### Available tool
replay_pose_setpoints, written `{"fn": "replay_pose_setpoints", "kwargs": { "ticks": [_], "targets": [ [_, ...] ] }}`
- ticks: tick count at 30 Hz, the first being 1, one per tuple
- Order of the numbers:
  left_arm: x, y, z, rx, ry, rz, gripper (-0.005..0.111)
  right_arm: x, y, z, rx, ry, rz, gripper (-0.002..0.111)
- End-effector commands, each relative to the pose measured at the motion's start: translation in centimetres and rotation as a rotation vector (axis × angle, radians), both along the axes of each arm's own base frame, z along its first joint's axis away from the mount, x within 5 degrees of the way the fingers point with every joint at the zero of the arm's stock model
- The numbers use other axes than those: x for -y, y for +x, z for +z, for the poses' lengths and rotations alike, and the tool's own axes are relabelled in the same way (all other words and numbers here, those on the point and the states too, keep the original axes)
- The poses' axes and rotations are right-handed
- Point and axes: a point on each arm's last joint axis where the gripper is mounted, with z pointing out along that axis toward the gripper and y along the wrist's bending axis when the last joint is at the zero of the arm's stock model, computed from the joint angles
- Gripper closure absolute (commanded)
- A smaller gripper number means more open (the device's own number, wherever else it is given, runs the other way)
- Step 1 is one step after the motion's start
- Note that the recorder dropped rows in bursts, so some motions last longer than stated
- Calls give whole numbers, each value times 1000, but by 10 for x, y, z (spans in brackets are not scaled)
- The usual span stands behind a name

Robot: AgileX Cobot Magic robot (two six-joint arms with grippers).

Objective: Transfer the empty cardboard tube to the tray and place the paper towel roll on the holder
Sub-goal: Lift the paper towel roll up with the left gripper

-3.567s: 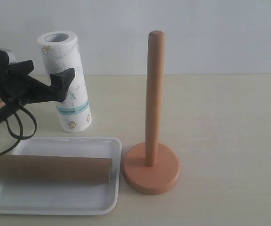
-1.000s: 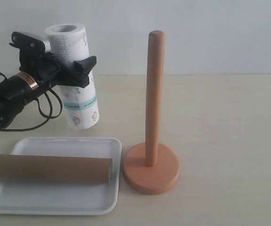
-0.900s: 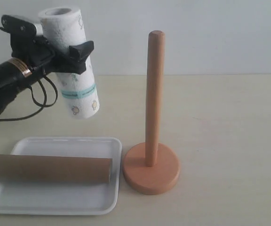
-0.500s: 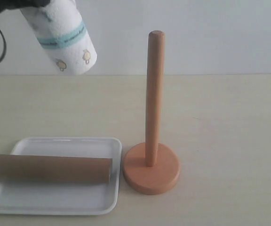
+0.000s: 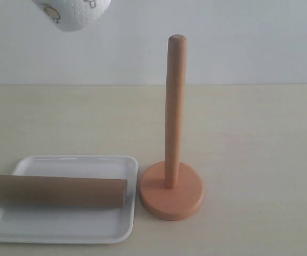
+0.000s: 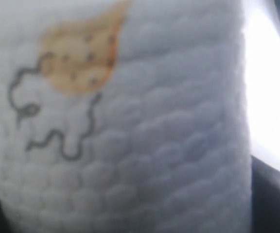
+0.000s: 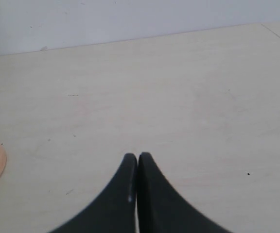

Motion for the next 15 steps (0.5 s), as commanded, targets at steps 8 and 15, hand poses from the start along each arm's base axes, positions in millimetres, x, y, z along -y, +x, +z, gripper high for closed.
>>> {"fn": "replay_pose_setpoints", "kwargs": {
  "ticks": [8,15],
  "targets": [
    [14,-6,28,-18,13,-251,103,0,0,1,14,-2,-4,108],
    [25,5,32,-54,4,-311,103,0,0,1,14,-2,-4,108]
  ]
}}
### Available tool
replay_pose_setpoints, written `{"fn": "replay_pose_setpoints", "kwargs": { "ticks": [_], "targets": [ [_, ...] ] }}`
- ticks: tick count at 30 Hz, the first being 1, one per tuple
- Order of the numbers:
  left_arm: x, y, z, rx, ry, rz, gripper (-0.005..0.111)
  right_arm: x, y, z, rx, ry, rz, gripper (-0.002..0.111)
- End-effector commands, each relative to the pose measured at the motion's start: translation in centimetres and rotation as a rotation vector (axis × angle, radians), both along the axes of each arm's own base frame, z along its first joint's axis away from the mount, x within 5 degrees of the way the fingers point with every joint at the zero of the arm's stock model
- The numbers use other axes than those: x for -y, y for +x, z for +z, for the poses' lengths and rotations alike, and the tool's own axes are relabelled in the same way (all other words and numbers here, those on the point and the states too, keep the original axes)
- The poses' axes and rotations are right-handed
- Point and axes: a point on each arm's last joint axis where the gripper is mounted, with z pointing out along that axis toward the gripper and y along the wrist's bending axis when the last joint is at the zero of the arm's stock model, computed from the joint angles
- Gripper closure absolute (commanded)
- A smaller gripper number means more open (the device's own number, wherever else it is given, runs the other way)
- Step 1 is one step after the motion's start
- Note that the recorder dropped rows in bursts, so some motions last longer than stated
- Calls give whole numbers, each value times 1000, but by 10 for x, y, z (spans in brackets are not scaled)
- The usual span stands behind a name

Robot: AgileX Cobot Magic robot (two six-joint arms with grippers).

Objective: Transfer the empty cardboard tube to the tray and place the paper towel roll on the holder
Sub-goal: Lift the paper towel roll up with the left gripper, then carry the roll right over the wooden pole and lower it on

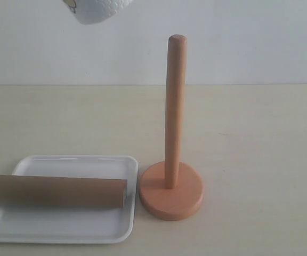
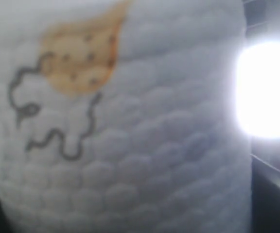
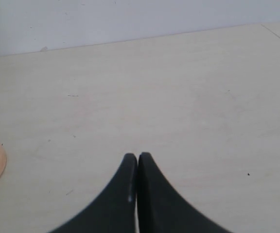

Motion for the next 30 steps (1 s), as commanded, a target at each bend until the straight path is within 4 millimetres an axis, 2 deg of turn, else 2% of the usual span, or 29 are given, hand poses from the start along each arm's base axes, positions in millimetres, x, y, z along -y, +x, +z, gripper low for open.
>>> {"fn": "replay_pose_setpoints", "kwargs": {
  "ticks": [1,7,16,19,30],
  "targets": [
    [12,2,7,-5,-22,-65,103,0,0,1,14,-2,-4,108],
    [43,11,5,-25,94,-27,103,0,0,1,14,-2,-4,108],
    [64,24,9,-68,106,-19,103,0,0,1,14,-2,-4,108],
    [69,32,5,-98,133,18,103,0,0,1,14,-2,-4,108],
    [81,49,-16,-109,163,-21,103,0,0,1,14,-2,-4,108]
  ]
}}
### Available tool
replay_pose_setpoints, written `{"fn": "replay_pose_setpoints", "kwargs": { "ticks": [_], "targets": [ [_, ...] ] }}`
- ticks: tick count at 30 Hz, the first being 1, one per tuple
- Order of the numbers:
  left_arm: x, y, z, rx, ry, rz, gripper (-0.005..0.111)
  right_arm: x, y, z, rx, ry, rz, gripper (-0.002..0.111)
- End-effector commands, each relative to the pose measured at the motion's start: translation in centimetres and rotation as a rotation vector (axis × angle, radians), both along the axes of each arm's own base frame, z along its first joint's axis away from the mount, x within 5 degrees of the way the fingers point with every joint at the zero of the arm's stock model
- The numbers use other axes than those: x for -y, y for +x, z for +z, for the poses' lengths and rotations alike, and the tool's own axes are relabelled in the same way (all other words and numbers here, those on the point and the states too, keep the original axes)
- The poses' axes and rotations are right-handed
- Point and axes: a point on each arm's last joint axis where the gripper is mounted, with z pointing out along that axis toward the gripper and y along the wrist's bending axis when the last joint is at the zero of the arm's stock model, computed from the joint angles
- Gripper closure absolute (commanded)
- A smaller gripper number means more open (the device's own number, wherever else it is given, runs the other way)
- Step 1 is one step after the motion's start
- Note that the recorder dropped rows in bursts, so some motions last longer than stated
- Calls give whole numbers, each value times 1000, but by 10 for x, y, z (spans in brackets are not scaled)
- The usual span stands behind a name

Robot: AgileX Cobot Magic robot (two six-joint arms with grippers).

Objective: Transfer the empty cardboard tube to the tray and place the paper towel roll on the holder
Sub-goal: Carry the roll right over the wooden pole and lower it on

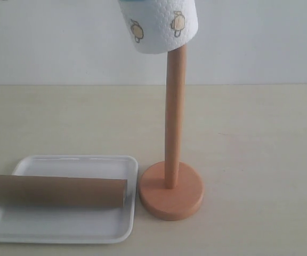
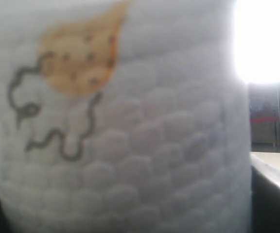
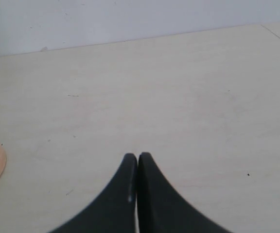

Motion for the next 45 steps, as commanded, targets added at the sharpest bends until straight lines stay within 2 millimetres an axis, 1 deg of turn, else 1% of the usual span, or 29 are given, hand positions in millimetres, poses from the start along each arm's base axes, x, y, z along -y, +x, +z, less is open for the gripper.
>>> {"fn": "replay_pose_setpoints", "kwargs": {
  "ticks": [1,9,22,33,38,41,45],
  "targets": [
    [4,1,2,13,-23,-23,103,0,0,1,12,-2,-4,108],
    [15,4,-10,29,28,-38,103,0,0,1,12,-2,-4,108],
    [28,20,-43,10,165,-62,103,0,0,1,7,-2,-3,108],
    [42,39,-82,-50,228,-116,103,0,0,1,7,-2,-3,108],
    [48,43,-104,-46,324,-157,103,0,0,1,7,-2,-3,108],
    [51,45,-116,-78,371,-185,103,0,0,1,7,-2,-3,108],
    [53,46,-128,-83,422,-202,103,0,0,1,7,-2,-3,108]
  ]
}}
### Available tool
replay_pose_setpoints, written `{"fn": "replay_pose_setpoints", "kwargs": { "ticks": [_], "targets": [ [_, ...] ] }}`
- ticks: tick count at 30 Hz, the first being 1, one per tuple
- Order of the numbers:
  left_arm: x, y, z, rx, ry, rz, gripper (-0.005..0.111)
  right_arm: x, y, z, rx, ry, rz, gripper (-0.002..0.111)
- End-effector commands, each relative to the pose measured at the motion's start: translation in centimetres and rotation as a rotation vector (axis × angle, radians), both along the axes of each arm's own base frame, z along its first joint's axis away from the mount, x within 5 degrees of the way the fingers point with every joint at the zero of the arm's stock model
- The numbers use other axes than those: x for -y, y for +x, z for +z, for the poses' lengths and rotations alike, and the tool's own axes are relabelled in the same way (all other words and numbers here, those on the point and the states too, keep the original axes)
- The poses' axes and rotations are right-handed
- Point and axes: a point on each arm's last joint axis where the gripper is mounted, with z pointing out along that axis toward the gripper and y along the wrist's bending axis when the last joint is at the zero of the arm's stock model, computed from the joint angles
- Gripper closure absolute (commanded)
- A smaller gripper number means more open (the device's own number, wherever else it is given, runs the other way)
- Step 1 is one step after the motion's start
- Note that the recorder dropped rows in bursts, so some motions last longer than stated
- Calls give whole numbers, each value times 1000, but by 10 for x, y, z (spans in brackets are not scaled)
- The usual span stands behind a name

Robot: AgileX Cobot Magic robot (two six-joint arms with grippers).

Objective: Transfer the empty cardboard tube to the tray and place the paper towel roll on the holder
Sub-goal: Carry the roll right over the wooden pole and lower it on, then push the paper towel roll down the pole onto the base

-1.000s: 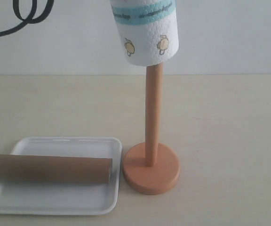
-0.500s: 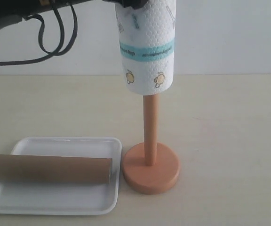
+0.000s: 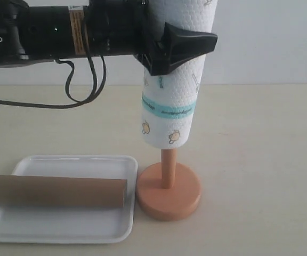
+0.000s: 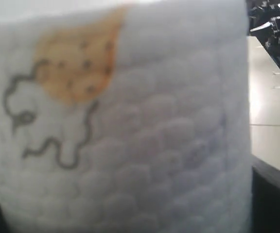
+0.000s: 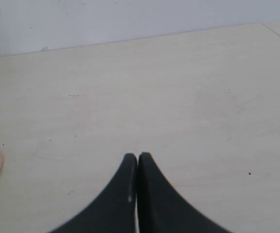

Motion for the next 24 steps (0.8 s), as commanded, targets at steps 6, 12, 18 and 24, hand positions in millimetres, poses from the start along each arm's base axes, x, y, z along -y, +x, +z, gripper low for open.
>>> {"fn": "replay_pose_setpoints", "kwargs": {
  "ticks": [6,12,18,24],
  "targets": [
    [1,1,-19,-29,16,-2,103,0,0,1,7,-8,-4,108],
    [0,1,-45,-49,-3,19,103,0,0,1,7,-8,-4,108],
    [0,0,-65,-29,-121,14,103,0,0,1,7,-8,-4,108],
    [1,3,-90,-50,-101,26,103,0,0,1,7,-8,-4,108]
  ]
}}
